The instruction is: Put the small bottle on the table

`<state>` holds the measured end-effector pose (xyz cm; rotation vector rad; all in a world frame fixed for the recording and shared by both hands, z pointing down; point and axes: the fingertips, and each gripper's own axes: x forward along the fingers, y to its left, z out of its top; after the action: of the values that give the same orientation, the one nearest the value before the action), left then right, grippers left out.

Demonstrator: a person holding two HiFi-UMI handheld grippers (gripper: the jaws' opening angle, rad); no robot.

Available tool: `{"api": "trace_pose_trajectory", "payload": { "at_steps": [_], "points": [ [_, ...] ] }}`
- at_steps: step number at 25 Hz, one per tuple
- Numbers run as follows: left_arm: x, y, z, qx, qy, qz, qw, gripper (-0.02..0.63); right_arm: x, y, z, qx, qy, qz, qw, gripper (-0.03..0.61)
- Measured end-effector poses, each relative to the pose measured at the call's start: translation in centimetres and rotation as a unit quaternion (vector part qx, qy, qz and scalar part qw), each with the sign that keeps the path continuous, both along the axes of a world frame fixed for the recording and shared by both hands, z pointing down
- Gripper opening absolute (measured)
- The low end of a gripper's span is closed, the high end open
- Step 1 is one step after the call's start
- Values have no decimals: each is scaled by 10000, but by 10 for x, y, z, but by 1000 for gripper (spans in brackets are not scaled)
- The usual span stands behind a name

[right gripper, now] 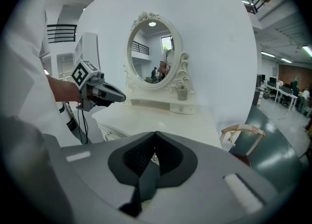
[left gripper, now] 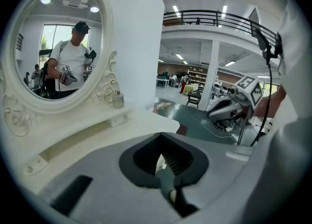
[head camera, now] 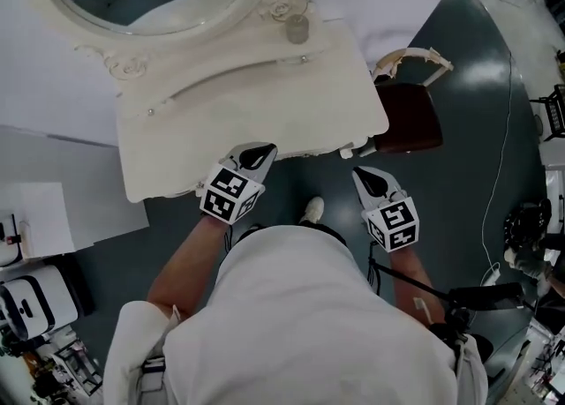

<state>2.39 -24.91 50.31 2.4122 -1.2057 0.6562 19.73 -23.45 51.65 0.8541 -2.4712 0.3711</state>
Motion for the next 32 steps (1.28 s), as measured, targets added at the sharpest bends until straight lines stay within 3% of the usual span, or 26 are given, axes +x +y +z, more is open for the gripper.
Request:
{"api": "trace_pose_trajectory", "payload": {
  "at_steps": [7,13,26,32],
  "points": [
    [-41,81,-24,-61,474,347,9983,3,-78,42,-17,94,77,-255,9996,2],
    [-91,144,-42,64,700,303,9971,3,-129,92,-27,122,133,-277,9995,2],
    [-164,245,-52,266,814,281,9959,3,-197,193,-34,180,190,-233,9994,0],
    [-178,273,-50,289,841,305,9956,3,-215,222,-30,179,178,-308,9992,0]
  ]
}}
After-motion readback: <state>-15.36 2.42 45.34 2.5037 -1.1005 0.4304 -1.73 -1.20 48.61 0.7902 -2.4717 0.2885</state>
